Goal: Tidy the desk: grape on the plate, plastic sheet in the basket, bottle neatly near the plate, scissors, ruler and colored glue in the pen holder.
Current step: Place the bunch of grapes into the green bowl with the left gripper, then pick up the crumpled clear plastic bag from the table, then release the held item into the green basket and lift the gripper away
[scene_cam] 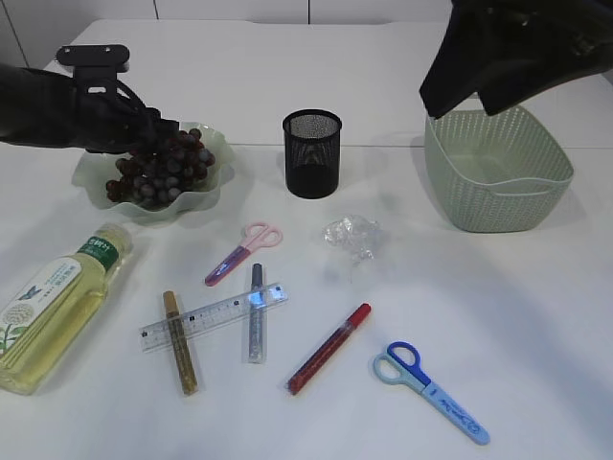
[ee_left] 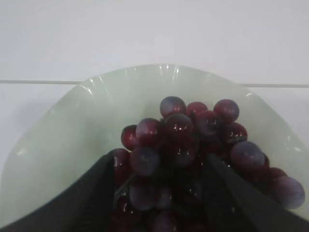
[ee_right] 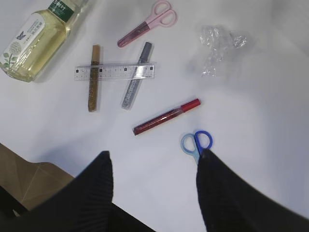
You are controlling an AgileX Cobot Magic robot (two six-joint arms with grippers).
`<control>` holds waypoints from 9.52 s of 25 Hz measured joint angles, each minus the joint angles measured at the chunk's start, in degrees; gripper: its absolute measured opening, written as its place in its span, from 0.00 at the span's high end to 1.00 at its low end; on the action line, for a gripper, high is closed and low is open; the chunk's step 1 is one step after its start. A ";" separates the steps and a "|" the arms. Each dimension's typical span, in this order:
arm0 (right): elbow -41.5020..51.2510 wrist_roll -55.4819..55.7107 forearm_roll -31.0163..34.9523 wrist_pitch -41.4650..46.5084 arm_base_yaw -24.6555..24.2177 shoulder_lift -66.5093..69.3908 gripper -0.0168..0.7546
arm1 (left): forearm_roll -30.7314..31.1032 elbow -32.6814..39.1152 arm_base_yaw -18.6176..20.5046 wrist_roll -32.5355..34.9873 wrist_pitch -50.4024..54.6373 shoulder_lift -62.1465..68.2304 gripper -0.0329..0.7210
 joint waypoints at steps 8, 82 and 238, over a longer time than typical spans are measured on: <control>0.00 0.00 -0.73 0.00 0.00 0.00 0.41 | 8.37 0.00 0.21 0.00 6.51 -0.13 0.39; 22.29 22.46 -21.99 -19.78 4.59 2.60 0.41 | 84.51 2.10 0.28 -87.40 80.61 -66.97 0.39; -20.99 6.36 -14.58 -0.37 -21.47 26.72 0.96 | 89.17 13.59 -0.25 -88.68 80.61 -74.25 0.45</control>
